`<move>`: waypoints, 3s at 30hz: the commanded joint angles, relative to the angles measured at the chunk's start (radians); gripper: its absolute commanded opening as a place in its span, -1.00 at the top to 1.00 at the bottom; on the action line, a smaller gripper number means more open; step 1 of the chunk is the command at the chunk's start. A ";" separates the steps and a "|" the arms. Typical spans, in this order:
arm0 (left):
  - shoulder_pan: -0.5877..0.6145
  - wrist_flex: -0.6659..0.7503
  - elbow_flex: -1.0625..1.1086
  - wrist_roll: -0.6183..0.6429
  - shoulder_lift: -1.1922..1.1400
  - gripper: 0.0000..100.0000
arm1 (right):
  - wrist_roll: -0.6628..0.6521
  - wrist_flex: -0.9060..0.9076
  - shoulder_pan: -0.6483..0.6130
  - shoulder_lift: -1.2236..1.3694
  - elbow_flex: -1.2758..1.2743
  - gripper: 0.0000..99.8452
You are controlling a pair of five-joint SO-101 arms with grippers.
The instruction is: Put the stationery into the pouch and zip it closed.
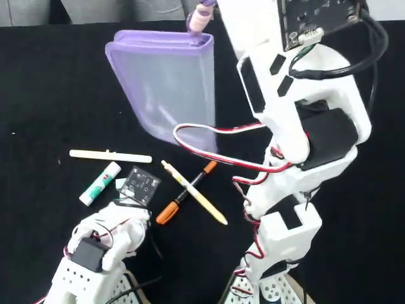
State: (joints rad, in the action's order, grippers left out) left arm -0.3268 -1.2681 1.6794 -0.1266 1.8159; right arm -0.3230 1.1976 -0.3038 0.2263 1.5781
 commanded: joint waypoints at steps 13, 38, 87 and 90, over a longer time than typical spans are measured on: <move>-0.240 -0.005 0.010 0.000 0.006 0.94 | -0.012 0.054 0.025 -0.041 -0.188 0.98; -0.131 0.767 -0.101 0.097 0.006 0.90 | -0.006 0.397 -0.258 -0.099 -0.183 0.98; 0.176 0.568 -0.320 0.390 0.008 0.59 | -0.006 0.491 -0.184 -0.288 -0.535 0.98; 0.239 0.620 -0.309 0.423 0.008 0.59 | -0.006 0.493 -0.189 -0.288 -0.535 0.98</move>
State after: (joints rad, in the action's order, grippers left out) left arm -0.1427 -0.6989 1.4124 0.2570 1.8159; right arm -0.3245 1.7238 -0.4833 -0.0529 1.0349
